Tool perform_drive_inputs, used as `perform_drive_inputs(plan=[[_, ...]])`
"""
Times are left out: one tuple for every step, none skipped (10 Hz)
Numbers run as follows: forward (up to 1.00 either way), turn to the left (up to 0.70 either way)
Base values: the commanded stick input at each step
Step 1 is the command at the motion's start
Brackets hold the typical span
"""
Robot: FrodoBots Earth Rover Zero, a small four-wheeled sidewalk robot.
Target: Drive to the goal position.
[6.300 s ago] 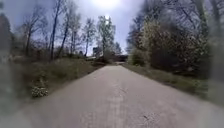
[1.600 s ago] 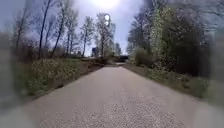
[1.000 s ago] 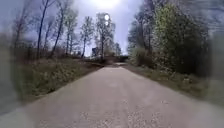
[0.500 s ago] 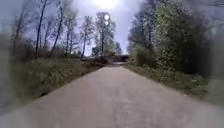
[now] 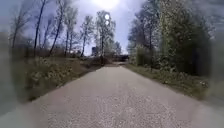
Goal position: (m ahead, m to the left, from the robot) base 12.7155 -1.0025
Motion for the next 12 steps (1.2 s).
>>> perform_drive_inputs(plan=[[0.70,0.00],[0.70,0.00],[0.70,0.00],[0.70,0.00],[0.70,0.00],[0.70,0.00],[0.70,0.00],[0.70,0.00],[0.70,0.00],[0.70,0.00],[0.61,0.00],[0.65,0.00]])
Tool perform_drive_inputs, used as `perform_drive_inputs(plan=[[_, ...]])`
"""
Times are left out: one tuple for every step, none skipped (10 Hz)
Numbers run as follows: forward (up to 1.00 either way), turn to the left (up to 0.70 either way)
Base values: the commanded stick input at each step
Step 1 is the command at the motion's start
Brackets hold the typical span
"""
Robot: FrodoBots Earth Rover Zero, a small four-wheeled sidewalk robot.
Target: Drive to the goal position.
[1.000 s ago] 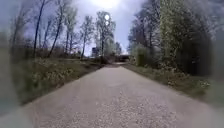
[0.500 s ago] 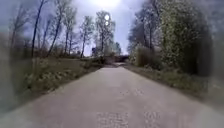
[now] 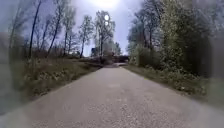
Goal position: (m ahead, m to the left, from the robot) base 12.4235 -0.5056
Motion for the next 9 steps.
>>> perform_drive_inputs(plan=[[0.70,0.00],[0.70,0.00],[0.70,0.00],[0.70,0.00],[0.70,0.00],[0.70,0.00],[0.70,0.00],[0.70,0.00],[0.70,0.00]])
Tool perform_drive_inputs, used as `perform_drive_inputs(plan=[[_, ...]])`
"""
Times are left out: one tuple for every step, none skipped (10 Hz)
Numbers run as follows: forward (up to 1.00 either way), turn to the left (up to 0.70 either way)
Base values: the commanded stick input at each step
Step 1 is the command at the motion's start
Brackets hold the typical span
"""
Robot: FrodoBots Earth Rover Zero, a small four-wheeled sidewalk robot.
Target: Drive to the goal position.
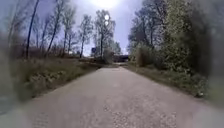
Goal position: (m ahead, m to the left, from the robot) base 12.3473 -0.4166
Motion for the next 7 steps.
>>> perform_drive_inputs(plan=[[0.70,0.00],[0.70,0.00],[0.70,0.00],[0.70,0.00],[0.70,0.00],[0.70,0.00],[0.70,0.00]])
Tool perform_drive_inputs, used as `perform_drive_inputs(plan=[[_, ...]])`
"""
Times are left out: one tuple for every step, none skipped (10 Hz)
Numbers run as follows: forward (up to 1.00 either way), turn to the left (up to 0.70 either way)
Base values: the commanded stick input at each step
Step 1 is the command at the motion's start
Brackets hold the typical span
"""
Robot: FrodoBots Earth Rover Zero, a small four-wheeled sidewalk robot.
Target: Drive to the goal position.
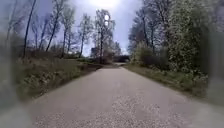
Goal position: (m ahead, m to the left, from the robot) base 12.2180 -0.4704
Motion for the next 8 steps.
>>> perform_drive_inputs(plan=[[0.70,0.00],[0.70,0.00],[0.70,0.01],[0.70,0.14],[0.70,0.08],[0.70,0.00],[0.70,0.00],[0.70,0.00]])
